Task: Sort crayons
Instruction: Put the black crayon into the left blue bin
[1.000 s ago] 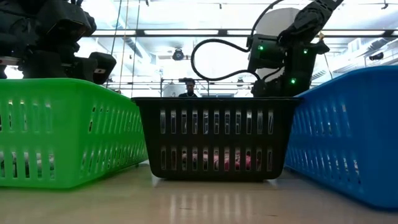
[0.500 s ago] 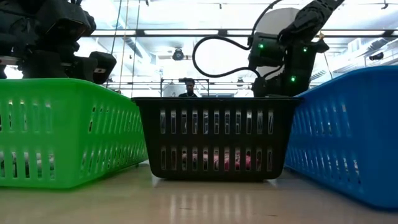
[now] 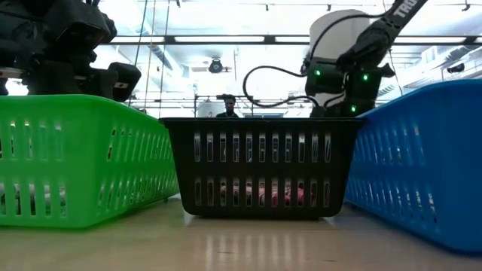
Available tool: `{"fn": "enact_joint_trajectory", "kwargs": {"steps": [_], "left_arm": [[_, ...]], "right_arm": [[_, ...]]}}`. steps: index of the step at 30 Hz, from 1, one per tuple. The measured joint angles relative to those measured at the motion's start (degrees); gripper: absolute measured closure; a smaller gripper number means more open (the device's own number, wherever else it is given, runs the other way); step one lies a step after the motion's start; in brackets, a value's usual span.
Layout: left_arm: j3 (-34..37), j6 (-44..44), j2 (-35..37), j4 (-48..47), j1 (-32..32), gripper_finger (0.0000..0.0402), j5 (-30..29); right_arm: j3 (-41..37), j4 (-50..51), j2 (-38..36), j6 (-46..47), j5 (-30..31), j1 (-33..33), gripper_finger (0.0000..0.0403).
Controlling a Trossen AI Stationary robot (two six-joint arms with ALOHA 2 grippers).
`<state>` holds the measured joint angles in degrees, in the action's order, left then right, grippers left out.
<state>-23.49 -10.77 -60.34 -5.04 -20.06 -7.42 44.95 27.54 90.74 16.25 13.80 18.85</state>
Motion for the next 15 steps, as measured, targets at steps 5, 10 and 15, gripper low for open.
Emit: {"fn": "enact_joint_trajectory", "kwargs": {"steps": [5,10,15], "left_arm": [[0.0,0.03,0.0,-0.04,0.0,0.0285,0.0],[0.0,0.03,0.0,-0.06,-0.02,0.0285,-0.02],[0.0,0.01,0.0,-0.07,-0.01,0.0285,-0.04]], "right_arm": [[-2.99,-4.14,-0.33,-1.14,-5.83,2.87,0.0263],[-4.31,-4.98,-0.33,-0.38,-6.91,3.13,0.0292],[-4.37,-5.55,-0.25,0.05,-6.95,1.87,0.0342]]}}
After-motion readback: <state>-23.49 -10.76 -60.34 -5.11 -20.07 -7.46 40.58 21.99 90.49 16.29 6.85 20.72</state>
